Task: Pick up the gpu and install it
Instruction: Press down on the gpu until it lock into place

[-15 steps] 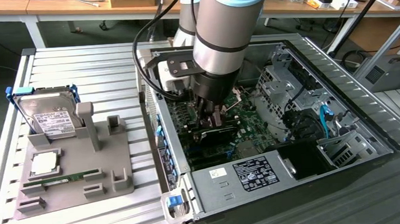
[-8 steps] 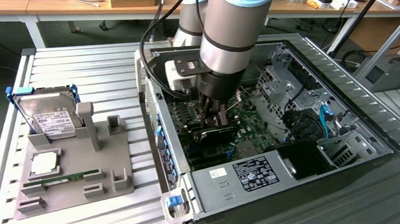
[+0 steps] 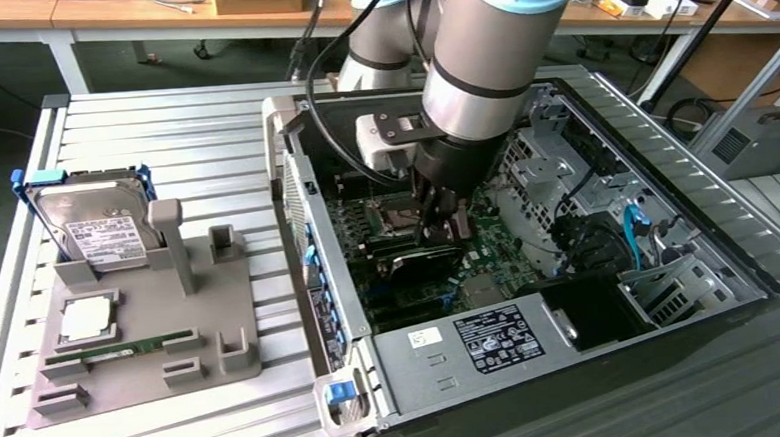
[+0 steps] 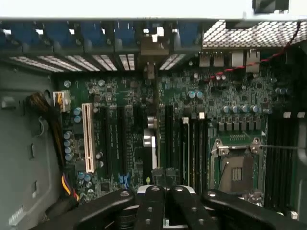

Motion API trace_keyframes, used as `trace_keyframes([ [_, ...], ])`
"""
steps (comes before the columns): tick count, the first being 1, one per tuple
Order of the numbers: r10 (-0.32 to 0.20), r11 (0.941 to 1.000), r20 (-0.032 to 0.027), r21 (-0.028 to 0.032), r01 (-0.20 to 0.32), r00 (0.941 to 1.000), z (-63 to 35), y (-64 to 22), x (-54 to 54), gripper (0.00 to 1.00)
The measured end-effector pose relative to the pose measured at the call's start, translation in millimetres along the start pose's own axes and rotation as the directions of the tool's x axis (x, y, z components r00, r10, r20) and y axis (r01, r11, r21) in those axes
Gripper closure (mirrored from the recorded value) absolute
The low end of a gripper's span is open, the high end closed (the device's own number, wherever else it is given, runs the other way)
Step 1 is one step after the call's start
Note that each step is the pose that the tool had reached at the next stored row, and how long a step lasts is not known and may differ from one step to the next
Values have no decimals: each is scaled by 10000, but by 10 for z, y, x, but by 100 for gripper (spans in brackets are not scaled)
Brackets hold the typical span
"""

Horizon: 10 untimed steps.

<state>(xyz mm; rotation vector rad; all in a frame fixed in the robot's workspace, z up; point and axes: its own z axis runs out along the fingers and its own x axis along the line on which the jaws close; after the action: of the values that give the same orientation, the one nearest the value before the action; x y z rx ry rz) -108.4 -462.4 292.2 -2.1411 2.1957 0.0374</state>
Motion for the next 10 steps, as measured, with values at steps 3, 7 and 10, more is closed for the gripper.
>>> trace_keyframes([
  [3,61,10000,-4,-2,-61,10000,-15,-7,-5,89],
  [7,120,9999,-5,-27,-120,9999,-112,-29,-13,89],
  [10,150,9999,-8,-60,-150,9999,-200,-49,-19,89],
])
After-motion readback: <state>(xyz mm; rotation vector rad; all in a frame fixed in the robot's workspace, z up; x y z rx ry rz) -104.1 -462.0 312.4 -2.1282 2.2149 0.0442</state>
